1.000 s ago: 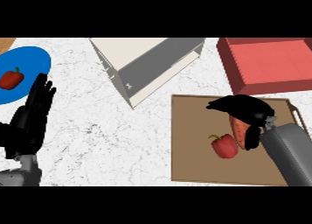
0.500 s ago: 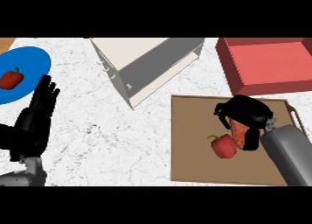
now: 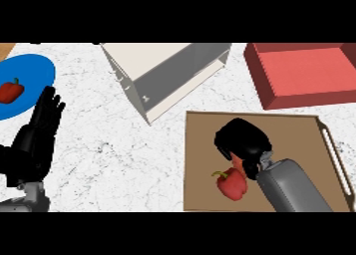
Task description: Pick the sweet potato from the tray and place it in the tiered shelf
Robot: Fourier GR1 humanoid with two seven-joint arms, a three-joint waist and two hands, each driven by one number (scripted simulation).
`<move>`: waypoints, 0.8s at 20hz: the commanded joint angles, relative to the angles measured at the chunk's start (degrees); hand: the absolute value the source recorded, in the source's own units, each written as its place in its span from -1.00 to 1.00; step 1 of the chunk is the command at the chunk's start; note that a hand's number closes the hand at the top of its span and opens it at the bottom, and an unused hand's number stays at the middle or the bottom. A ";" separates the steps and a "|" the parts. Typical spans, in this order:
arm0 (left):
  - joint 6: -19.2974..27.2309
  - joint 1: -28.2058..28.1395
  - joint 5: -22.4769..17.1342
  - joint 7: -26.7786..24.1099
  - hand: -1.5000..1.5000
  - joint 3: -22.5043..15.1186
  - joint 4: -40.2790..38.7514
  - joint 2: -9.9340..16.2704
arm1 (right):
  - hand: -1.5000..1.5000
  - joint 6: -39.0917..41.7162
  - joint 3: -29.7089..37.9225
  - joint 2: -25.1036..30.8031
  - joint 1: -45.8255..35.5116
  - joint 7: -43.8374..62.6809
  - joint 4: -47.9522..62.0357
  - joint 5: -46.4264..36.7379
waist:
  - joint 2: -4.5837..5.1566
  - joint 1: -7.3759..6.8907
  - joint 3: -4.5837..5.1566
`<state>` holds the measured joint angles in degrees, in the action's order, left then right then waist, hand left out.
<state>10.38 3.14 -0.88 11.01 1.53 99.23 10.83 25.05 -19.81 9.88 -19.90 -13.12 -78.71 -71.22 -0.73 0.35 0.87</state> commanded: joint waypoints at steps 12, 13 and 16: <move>-0.68 -0.76 0.25 -0.81 0.00 -0.25 -0.45 -0.79 | 1.00 10.48 7.28 -9.84 0.84 27.54 -31.11 34.06 | 0.26 -0.03 -0.84; -2.20 0.19 -1.62 -0.96 0.00 2.73 -1.39 1.62 | 1.00 7.28 6.00 -9.85 1.02 32.31 -33.71 35.15 | 0.18 0.03 -0.80; 0.13 0.71 0.71 -0.85 0.00 0.21 -1.18 -1.10 | 1.00 7.35 9.56 -9.86 -4.99 42.38 -37.89 38.49 | 0.34 -0.07 -0.81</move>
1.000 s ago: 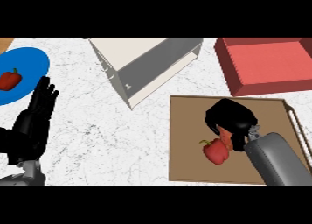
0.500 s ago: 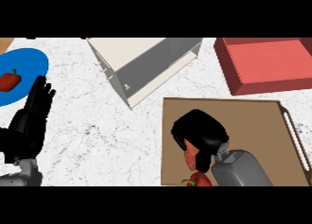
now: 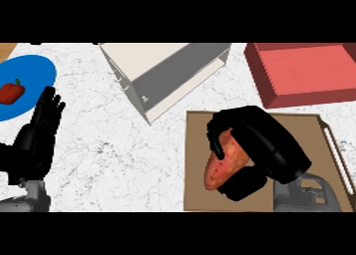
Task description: Pick the sweet potato from the tray and place it in the tiered shelf
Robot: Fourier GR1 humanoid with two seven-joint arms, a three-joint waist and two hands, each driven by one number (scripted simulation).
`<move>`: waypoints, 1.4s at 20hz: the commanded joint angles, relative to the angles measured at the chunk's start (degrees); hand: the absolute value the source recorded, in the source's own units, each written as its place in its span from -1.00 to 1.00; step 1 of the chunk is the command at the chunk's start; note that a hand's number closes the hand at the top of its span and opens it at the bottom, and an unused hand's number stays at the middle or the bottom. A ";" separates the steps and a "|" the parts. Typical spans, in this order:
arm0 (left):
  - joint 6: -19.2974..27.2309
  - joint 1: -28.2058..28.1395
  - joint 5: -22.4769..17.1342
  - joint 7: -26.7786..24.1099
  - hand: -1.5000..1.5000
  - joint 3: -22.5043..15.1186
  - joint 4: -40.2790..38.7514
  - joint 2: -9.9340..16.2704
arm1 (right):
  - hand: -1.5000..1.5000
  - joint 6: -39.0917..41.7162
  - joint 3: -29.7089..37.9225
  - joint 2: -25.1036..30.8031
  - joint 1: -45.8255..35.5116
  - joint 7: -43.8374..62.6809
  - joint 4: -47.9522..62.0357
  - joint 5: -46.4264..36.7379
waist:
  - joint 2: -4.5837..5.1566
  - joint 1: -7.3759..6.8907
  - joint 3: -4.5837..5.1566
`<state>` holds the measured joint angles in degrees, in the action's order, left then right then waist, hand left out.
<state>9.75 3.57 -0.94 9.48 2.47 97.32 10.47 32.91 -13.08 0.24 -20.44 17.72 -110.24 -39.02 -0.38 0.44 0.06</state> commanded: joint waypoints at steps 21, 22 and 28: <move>-3.08 2.86 -0.70 2.84 0.00 1.67 0.24 -0.02 | 1.00 -20.43 14.64 0.08 -29.37 0.03 33.16 -1.06 | 0.62 -1.31 -0.06; -2.68 0.54 0.44 -1.34 0.00 1.61 -1.20 -0.66 | 1.00 -21.91 16.91 0.72 -33.27 -1.31 37.17 -0.38 | 0.67 -1.52 -0.04; -3.31 -0.83 0.37 1.93 0.00 0.12 3.36 -1.13 | 1.00 -34.86 15.39 -0.21 -34.12 -11.01 51.19 -0.49 | 0.74 -2.15 -0.07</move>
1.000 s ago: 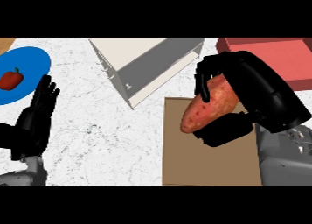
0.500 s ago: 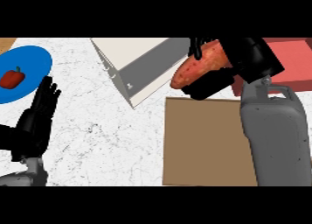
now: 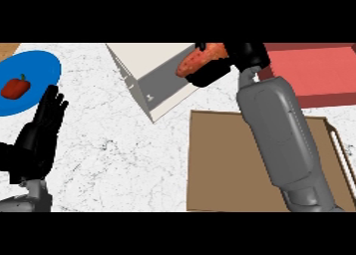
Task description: Pick the sweet potato from the tray and place it in the tiered shelf
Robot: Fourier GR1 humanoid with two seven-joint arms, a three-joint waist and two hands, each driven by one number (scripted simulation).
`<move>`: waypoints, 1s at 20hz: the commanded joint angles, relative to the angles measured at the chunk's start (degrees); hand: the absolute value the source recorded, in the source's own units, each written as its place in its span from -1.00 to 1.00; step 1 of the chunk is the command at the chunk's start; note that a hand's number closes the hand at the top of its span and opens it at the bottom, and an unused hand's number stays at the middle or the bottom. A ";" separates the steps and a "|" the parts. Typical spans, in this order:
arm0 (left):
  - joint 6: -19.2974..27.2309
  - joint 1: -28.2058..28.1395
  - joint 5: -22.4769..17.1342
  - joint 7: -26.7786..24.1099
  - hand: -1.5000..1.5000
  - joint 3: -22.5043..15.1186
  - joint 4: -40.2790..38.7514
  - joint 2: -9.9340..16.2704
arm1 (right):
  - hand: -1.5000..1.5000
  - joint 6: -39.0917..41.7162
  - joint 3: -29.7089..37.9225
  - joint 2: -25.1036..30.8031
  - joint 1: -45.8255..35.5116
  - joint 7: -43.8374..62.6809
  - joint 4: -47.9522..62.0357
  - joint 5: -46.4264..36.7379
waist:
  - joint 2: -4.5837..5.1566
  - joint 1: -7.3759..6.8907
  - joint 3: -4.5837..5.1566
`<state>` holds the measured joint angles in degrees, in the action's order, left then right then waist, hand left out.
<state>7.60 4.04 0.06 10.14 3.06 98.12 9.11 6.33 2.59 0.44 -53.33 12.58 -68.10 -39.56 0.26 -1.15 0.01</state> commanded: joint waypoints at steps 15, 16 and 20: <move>-0.33 1.97 0.21 -2.69 0.00 -0.03 -3.04 -2.10 | -1.00 -14.34 8.00 -0.39 -14.67 -13.86 35.42 5.86 | 0.41 -0.73 0.01; -0.77 2.07 0.47 -0.43 0.00 -0.30 -1.97 -1.22 | -1.00 -13.07 8.07 -0.37 -15.62 -13.88 36.92 5.47 | 0.45 -0.94 0.00; -0.30 3.52 1.09 -2.22 0.00 0.39 -5.06 -1.32 | -1.00 -11.80 9.15 0.56 -18.56 -15.98 40.15 6.47 | 0.52 -0.72 0.03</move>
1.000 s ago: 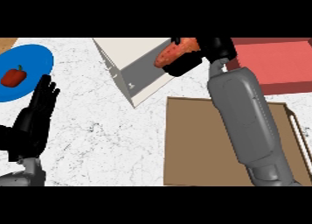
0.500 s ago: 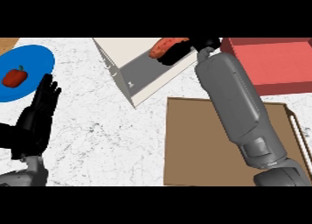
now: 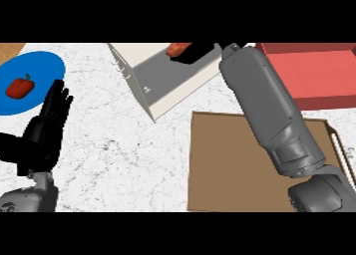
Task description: Pick the sweet potato from the tray and place it in the tiered shelf
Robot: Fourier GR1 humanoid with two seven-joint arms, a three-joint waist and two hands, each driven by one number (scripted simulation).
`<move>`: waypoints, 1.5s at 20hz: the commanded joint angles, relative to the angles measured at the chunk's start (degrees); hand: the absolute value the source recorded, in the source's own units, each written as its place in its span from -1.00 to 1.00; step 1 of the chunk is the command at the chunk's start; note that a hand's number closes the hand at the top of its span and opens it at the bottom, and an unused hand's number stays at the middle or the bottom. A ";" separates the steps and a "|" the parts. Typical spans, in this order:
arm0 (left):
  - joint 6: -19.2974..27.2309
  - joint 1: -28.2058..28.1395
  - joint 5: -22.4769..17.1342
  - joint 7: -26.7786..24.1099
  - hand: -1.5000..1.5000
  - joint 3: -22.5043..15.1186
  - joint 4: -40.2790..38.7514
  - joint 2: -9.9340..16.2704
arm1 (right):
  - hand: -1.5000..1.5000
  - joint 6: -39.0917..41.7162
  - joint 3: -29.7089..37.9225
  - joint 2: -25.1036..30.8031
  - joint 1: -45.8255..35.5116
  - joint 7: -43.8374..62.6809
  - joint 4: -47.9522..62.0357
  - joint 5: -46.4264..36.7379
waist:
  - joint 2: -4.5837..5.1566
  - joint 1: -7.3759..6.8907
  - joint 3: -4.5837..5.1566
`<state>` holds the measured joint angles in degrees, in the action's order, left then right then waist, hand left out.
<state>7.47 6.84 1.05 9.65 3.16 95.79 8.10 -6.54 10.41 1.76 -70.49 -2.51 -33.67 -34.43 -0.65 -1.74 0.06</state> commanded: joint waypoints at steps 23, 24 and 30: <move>-1.14 -3.49 -0.20 -1.73 0.00 1.09 1.71 0.06 | -1.00 9.71 16.44 20.80 -4.07 0.86 9.25 15.95 | 0.93 0.89 -0.06; -0.99 -2.98 0.05 1.41 0.00 0.99 3.37 0.65 | -1.00 10.00 16.75 21.36 -4.41 -0.80 10.26 16.34 | 1.08 0.36 -0.08; -0.47 0.09 0.29 0.39 0.00 1.51 0.93 0.26 | -1.00 19.35 17.62 29.12 0.08 -5.20 12.32 18.12 | 1.19 0.48 -0.10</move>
<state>6.80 5.46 1.00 9.10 4.75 96.14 8.19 7.83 27.32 26.22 -71.87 -5.64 -22.87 -17.43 0.44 -1.00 -0.02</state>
